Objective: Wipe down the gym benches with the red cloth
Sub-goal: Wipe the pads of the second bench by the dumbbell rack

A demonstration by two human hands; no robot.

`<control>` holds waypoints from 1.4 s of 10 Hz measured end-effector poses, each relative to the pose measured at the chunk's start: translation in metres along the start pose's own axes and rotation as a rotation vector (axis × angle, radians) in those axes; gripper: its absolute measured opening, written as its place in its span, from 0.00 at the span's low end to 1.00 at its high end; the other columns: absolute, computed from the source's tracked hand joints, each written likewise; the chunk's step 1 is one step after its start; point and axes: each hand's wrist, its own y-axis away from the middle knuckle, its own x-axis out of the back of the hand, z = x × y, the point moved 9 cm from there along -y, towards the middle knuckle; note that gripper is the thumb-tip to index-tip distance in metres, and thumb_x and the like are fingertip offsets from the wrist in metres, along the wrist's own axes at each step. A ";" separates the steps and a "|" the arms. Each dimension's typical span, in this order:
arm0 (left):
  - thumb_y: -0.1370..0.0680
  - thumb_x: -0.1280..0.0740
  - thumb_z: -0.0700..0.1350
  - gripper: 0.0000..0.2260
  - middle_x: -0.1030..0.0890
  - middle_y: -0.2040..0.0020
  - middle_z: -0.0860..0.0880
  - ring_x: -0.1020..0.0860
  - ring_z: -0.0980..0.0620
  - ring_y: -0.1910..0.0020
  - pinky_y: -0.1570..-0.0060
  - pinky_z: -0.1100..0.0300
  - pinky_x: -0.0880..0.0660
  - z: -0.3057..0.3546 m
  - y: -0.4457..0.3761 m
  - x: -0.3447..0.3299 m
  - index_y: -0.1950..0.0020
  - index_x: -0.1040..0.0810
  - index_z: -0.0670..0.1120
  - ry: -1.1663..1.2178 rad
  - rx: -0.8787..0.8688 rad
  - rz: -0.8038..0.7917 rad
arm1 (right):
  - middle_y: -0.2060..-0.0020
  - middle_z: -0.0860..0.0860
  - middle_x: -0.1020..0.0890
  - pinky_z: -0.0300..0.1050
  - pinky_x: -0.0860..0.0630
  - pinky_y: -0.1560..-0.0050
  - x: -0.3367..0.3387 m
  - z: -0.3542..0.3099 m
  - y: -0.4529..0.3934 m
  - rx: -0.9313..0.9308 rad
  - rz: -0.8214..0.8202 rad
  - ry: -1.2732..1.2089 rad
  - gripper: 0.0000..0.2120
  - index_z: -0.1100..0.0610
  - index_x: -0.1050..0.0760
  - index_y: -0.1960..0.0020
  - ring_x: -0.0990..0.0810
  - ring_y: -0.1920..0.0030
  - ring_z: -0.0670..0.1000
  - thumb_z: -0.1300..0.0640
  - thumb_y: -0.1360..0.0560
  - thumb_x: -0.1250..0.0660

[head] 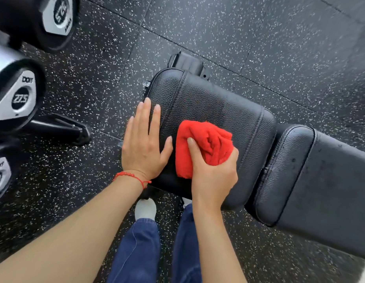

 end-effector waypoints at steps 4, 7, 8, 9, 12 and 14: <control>0.23 0.44 0.51 0.28 0.39 0.27 0.37 0.40 0.40 0.28 0.33 0.44 0.37 0.001 0.001 -0.001 0.27 0.38 0.37 -0.008 -0.021 0.018 | 0.55 0.55 0.17 0.48 0.32 0.56 0.000 -0.021 -0.030 -0.039 0.247 0.090 0.25 0.55 0.26 0.54 0.22 0.51 0.59 0.33 0.34 0.33; 0.23 0.44 0.51 0.28 0.39 0.27 0.37 0.40 0.40 0.28 0.33 0.45 0.37 0.001 0.001 0.000 0.28 0.37 0.37 -0.008 -0.025 0.028 | 0.60 0.56 0.17 0.46 0.35 0.57 0.013 0.003 -0.003 0.112 0.248 0.147 0.25 0.58 0.26 0.56 0.21 0.56 0.60 0.35 0.34 0.33; 0.24 0.44 0.51 0.28 0.39 0.27 0.37 0.40 0.40 0.28 0.34 0.45 0.36 0.001 0.001 0.000 0.28 0.37 0.37 -0.011 -0.021 0.034 | 0.65 0.53 0.18 0.41 0.35 0.62 0.027 0.032 0.033 0.127 0.245 0.139 0.27 0.57 0.26 0.60 0.20 0.62 0.58 0.31 0.37 0.37; 0.24 0.44 0.51 0.28 0.38 0.27 0.36 0.40 0.40 0.28 0.34 0.45 0.36 0.002 0.001 0.000 0.28 0.37 0.37 -0.015 -0.028 0.039 | 0.68 0.53 0.18 0.39 0.36 0.65 0.031 0.036 0.034 0.169 0.268 0.160 0.27 0.58 0.26 0.62 0.20 0.65 0.57 0.32 0.37 0.38; 0.23 0.44 0.51 0.28 0.38 0.27 0.37 0.40 0.39 0.28 0.34 0.45 0.37 0.003 0.002 0.001 0.28 0.37 0.36 -0.026 -0.038 0.052 | 0.59 0.57 0.16 0.49 0.30 0.58 0.024 -0.030 -0.059 0.279 0.276 0.239 0.26 0.57 0.24 0.57 0.21 0.55 0.61 0.34 0.35 0.32; 0.23 0.44 0.50 0.27 0.38 0.27 0.36 0.40 0.39 0.28 0.33 0.45 0.37 0.004 0.002 0.002 0.28 0.38 0.36 -0.030 -0.045 0.050 | 0.58 0.57 0.17 0.51 0.29 0.57 0.027 -0.025 -0.060 0.330 0.212 0.286 0.26 0.58 0.25 0.56 0.21 0.54 0.61 0.34 0.34 0.34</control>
